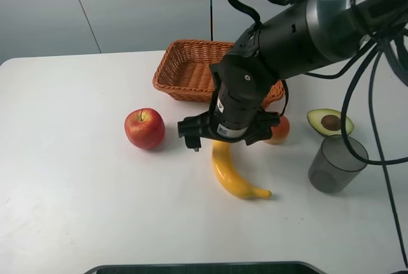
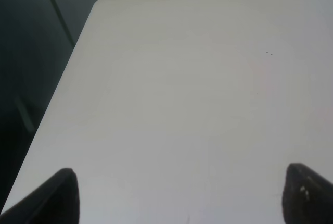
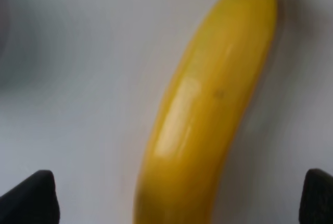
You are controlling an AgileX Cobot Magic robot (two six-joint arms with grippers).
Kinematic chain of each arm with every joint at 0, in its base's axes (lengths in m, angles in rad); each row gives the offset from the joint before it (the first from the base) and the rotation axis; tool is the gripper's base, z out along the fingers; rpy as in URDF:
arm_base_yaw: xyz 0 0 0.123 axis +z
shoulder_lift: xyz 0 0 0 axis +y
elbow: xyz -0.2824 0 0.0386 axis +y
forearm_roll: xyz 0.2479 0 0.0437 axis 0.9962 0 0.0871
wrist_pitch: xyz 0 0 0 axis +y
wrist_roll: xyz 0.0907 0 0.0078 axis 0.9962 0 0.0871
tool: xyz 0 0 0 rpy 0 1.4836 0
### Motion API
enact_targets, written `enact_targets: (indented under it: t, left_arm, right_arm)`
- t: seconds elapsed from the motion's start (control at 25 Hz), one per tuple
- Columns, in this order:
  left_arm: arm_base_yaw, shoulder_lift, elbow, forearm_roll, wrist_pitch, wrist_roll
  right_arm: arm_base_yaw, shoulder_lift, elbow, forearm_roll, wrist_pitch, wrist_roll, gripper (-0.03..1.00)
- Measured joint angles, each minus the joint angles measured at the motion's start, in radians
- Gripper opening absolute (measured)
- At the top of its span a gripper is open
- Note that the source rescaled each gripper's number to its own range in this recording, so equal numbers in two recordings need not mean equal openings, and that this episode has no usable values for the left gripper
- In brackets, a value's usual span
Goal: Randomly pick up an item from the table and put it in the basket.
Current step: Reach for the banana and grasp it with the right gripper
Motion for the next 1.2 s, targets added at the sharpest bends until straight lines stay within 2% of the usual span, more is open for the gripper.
enact_targets:
  t: [1.0,1.04,1.08,1.16,1.2]
  left_arm:
    - [0.0,0.0,0.0,0.0,0.0,0.0]
    - [0.0,0.0,0.0,0.0,0.0,0.0]
    - [0.0,0.0,0.0,0.0,0.0,0.0]
    - [0.0,0.0,0.0,0.0,0.0,0.0]
    - [0.0,0.0,0.0,0.0,0.0,0.0]
  right_arm:
    - [0.0,0.113,-0.019,-0.003,-0.008,-0.01,0.99]
    - [0.0,0.115,-0.023,-0.003,-0.005,-0.014,0.94]
    - [0.0,0.115,-0.023,-0.005,-0.004,-0.015,0.84]
    - [0.0,0.119,-0.024,-0.005,-0.001,-0.017,0.51]
    - [0.0,0.121,-0.026,-0.005,-0.001,-0.017,0.26]
